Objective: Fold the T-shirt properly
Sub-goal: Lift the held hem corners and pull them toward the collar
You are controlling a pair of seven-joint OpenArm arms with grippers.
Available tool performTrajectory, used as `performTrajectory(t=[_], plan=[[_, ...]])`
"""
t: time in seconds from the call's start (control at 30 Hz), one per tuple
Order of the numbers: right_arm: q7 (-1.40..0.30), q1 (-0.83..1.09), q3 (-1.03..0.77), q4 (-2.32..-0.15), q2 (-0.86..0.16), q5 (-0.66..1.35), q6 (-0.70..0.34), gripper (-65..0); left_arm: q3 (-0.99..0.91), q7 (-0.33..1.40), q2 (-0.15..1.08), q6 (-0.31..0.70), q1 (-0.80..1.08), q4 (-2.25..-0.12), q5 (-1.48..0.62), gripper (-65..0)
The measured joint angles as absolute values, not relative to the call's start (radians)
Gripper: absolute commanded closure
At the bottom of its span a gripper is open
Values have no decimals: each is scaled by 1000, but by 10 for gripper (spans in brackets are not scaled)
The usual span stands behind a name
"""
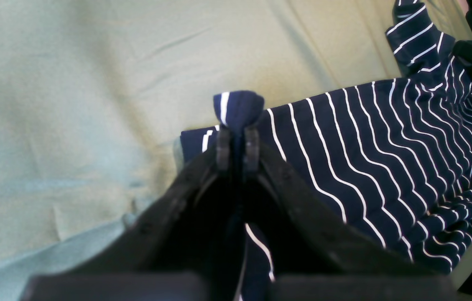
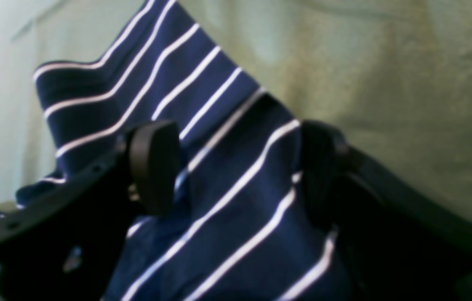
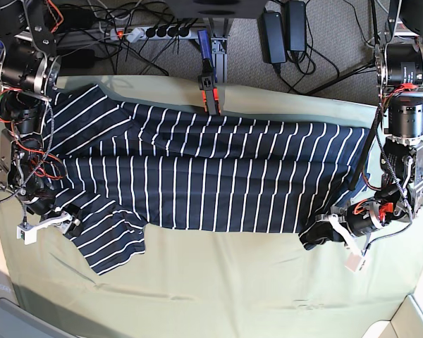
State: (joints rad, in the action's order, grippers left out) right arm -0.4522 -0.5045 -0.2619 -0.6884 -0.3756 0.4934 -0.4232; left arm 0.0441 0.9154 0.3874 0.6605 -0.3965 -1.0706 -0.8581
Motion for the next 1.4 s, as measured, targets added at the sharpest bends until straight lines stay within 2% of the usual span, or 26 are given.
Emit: performTrajectory(t=[0.57, 0.9, 0.97, 1.03, 1.13, 1.17, 1.4], plan=[[-493, -504, -262, -704, -362, 569, -426, -436, 44, 904, 387, 661, -397, -1071, -858, 0], [-599, -496, -258, -781, -352, 567, -426, -430, 44, 904, 387, 661, -397, -1071, -858, 0], [-599, -496, -258, -781, -352, 567, -426, -380, 44, 904, 387, 661, -397, -1071, -858, 0], [-602, -496, -258, -781, -352, 564, -426, -260, 44, 904, 387, 662, -397, -1071, -858, 0], [-604, -496, -258, -781, -352, 561, -426, -38, 44, 904, 387, 662, -397, -1071, -857, 0], [-605, -496, -258, -781, -352, 561, -426, 0, 44, 904, 387, 662, -397, -1071, -856, 0], [-604, -496, -258, -781, -352, 561, -426, 0, 44, 904, 387, 662, -397, -1071, -855, 0]])
